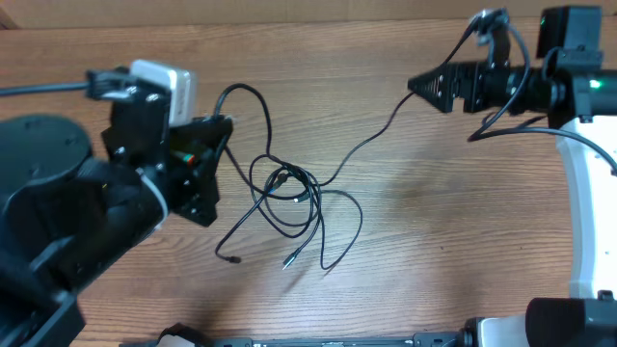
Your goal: Untangle cables
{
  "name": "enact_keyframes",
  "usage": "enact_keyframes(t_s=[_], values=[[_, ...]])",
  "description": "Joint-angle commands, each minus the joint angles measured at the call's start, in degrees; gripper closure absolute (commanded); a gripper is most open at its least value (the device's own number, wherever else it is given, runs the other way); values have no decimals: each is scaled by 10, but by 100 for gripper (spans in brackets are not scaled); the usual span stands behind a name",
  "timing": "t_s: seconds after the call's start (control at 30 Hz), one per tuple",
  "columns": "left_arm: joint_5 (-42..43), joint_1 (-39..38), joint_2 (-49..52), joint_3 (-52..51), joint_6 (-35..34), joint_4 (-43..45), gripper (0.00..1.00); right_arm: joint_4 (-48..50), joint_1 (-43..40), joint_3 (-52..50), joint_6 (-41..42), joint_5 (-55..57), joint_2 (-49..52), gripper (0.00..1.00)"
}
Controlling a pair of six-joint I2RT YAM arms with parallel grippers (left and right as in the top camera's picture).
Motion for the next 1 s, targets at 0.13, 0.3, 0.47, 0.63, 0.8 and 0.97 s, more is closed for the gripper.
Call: enact_keyframes(t_s=[0.13,0.3,0.47,0.63,0.8,0.97], values=[[17,3,-7,9,1,10,96,36,-2,123,2,1,-12,0],[21,3,-7,9,1,18,96,-33,10,151,31,-54,-15,0],[45,3,-7,9,1,26,96,-158,54,151,-8,-56,-15,25],[74,3,-7,9,0,30,96,-239,122,151,-32,-47,-15,26],[95,3,-7,9,0,31,96,-261,198,151,-31,-13,-15,22],[97,3,-7,9,0,31,96,-263,252,147,8,25,-14,21]])
